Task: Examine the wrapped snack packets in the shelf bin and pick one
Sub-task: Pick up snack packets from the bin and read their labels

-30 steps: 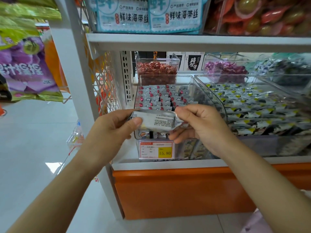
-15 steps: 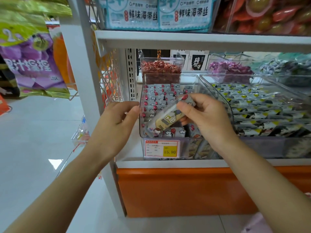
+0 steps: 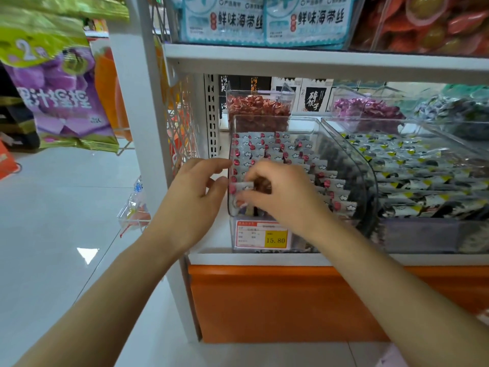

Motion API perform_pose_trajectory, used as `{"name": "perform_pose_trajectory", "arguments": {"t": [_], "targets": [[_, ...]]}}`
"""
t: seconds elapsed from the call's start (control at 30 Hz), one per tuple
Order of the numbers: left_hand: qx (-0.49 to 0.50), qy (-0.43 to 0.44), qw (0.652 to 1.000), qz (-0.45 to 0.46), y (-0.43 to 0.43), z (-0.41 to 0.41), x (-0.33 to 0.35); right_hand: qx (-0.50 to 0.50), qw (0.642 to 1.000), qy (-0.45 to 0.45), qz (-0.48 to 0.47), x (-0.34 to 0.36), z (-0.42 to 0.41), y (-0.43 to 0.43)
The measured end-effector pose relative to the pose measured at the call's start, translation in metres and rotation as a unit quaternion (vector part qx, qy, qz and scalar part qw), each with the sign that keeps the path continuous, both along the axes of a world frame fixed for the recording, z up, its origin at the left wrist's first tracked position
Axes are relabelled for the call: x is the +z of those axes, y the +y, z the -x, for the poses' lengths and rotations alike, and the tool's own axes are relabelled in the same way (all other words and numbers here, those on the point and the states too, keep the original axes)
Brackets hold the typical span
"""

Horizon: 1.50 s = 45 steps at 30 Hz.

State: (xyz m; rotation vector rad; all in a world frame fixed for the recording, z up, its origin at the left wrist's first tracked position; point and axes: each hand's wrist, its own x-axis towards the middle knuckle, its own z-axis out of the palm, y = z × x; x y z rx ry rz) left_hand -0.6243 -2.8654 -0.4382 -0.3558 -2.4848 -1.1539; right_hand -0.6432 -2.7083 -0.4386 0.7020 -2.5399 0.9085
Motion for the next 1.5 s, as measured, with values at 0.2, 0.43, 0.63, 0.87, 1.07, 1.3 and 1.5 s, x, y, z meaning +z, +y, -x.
{"name": "perform_pose_trajectory", "arguments": {"t": [0.2,0.43,0.63,0.87,1.07,1.3,1.5], "targets": [[0.005,0.002,1.000,0.008,-0.006,0.000,0.000,0.000,0.984,0.059,-0.168,-0.003,0.007,0.002],[0.001,0.017,1.000,0.013,-0.007,0.003,-0.001,-0.034,0.994,0.013,-0.099,0.007,0.032,0.003],[0.008,0.023,1.000,0.003,-0.005,0.002,-0.002,-0.002,1.000,0.005,-0.020,0.007,0.030,-0.005],[0.031,0.053,0.998,-0.014,0.000,0.000,-0.002,-0.054,0.931,0.011,0.361,0.012,0.005,0.024],[0.002,0.043,0.999,-0.014,0.014,-0.003,-0.002,-0.012,0.806,-0.132,0.578,0.008,-0.012,0.040],[-0.052,-0.047,0.978,-0.199,0.023,-0.002,0.004,0.036,0.732,-0.220,0.644,0.001,-0.018,0.053],[-0.125,-0.154,0.876,-0.440,0.025,-0.001,0.006,0.070,0.716,-0.278,0.636,0.002,-0.017,0.061]]}}
